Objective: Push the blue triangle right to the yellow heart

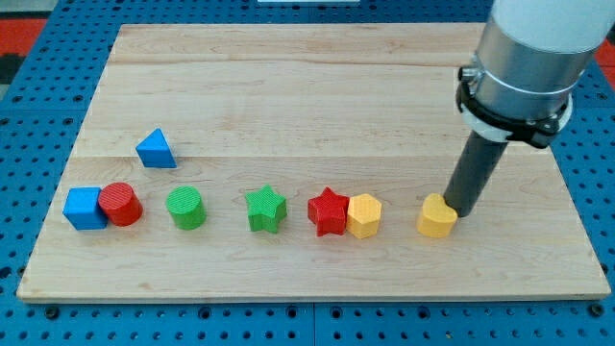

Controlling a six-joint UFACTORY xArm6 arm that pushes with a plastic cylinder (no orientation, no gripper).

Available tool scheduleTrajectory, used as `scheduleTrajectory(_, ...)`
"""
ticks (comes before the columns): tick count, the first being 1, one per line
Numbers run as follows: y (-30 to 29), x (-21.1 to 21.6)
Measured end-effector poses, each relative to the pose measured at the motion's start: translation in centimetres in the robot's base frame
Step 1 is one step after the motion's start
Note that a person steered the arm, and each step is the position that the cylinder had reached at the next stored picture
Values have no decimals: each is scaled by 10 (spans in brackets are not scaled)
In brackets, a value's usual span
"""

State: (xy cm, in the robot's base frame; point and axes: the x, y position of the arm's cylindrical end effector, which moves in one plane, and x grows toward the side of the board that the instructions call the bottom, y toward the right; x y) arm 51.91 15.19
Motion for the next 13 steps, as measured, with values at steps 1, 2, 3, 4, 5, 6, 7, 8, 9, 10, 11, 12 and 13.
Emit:
scheduleTrajectory(1, -9, 4)
scheduleTrajectory(2, -11, 14)
scheduleTrajectory(3, -41, -23)
scheduleTrajectory(4, -63, -80)
scheduleTrajectory(5, -146, -145)
scheduleTrajectory(6, -271, -180)
scheduleTrajectory(7, -396, -169)
scheduleTrajectory(8, -444, -114)
scheduleTrajectory(9, -403, -83)
scheduleTrajectory(10, -329, -83)
scheduleTrajectory(11, -245, -83)
scheduleTrajectory(12, -174, -83)
scheduleTrajectory(13, -100, -68)
